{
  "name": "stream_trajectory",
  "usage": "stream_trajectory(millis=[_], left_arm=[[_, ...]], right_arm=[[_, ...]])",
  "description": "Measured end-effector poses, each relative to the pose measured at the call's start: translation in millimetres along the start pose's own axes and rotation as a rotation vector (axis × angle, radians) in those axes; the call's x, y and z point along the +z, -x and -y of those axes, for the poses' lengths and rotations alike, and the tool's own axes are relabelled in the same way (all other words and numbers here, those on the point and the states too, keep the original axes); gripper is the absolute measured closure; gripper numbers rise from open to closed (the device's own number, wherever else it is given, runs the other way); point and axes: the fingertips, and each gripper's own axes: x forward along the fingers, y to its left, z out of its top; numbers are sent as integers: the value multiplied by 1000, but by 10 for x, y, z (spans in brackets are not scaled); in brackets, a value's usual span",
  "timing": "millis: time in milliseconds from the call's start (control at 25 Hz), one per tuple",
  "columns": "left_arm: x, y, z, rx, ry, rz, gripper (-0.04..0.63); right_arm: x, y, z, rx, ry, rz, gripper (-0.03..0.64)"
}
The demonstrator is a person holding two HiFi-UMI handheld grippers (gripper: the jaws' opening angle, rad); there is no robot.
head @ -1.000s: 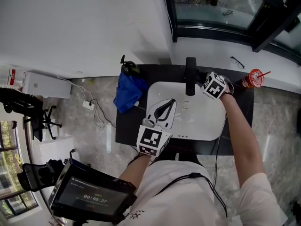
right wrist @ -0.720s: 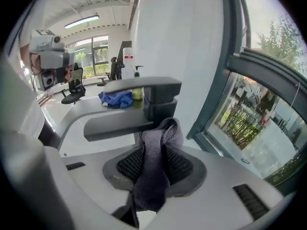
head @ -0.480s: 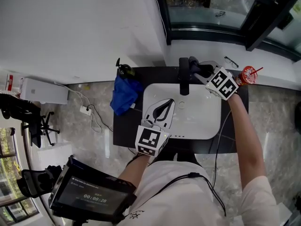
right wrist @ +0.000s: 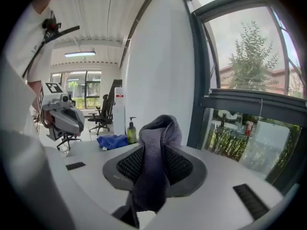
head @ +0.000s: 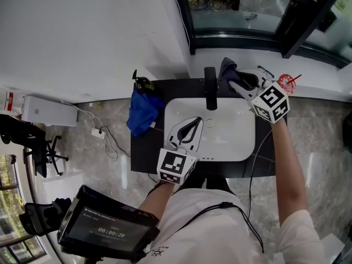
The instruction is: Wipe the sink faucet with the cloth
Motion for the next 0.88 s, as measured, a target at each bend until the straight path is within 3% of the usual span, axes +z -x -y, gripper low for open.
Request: stream_trajectory(millis=[160,320,480,560,640,760,880], left_arm=[[-10,22,-17,1,3,0,601],[-15,42,-20,3,6,4,601],[-51,64,-47,12,9,-2,601],[-65,78,-76,20,10,-4,601],[-83,95,-111,29,9,-6,601],[-107,116,-169,44,17,-9,601],[-123,125,-199,51,20,-12,601]], right_arm=[[-116,82,54,-35,-54,4,502],[-512,51,71,-57,-86,-97,502],[-1006,-66,-46,-23,-87,-228,502],[-1166,-118,-209,41,-59,-272,502],[-1181,-121,-463,160,-53,-277,500],[-1022,-45,-807,345,-84,-243,502],[-831,-31,-963,456,-109,-213,502]])
